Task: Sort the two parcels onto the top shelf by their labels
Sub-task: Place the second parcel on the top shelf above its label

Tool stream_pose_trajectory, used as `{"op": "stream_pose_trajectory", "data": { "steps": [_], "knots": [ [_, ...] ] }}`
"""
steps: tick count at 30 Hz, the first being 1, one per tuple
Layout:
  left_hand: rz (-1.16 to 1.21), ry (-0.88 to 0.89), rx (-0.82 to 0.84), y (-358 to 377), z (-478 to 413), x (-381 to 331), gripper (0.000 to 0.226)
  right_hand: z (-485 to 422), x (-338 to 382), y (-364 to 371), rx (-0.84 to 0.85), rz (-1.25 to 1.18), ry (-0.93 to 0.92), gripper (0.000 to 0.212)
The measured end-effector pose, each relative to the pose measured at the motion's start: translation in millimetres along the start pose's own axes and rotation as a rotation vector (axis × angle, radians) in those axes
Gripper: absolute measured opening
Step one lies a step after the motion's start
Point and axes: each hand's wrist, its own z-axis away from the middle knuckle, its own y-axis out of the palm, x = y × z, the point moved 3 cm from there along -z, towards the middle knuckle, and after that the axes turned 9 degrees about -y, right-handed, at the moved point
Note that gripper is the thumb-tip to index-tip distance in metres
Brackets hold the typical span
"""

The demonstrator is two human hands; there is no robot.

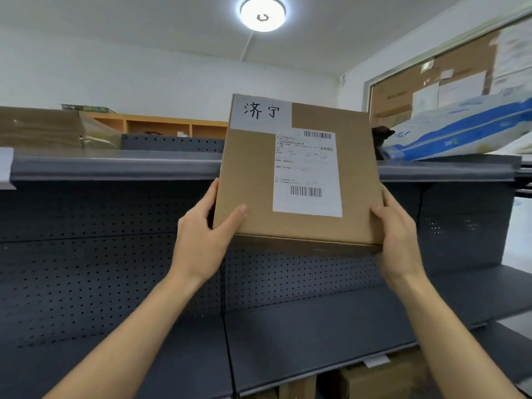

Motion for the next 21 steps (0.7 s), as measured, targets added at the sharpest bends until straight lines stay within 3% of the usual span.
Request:
{"op": "stream_pose_trajectory", "data": {
  "steps": [3,6,11,16,21],
  "knots": [
    [-0.098,-0.015,-0.009,-6.6,-36.2,-26.8,0.042,-38.9,12.0,7.7,0.002,-0.023,0.045,0.053],
    [-0.143,-0.079,-0.016,-8.4,-73.4,-47.2,0.034,-78.6,23.3,18.8,0.019,0.093,0.033,0.050],
    [-0.099,-0.188,-0.030,-2.4,-132.0,-63.5,0.033,-143.2,26.8,40.8,0.031,0.264,0.030,0.015],
    [-0.097,-0.233,-0.051,0.3,-174.6,-62.5,0.032,-190.3,17.4,63.1,0.052,0.317,0.084,0.028],
    [-0.098,-0.332,0.069,0.0,-199.2,-49.2,0.045,-218.5,1.1,76.9,0.127,0.256,0.185,0.015]
  ]
}}
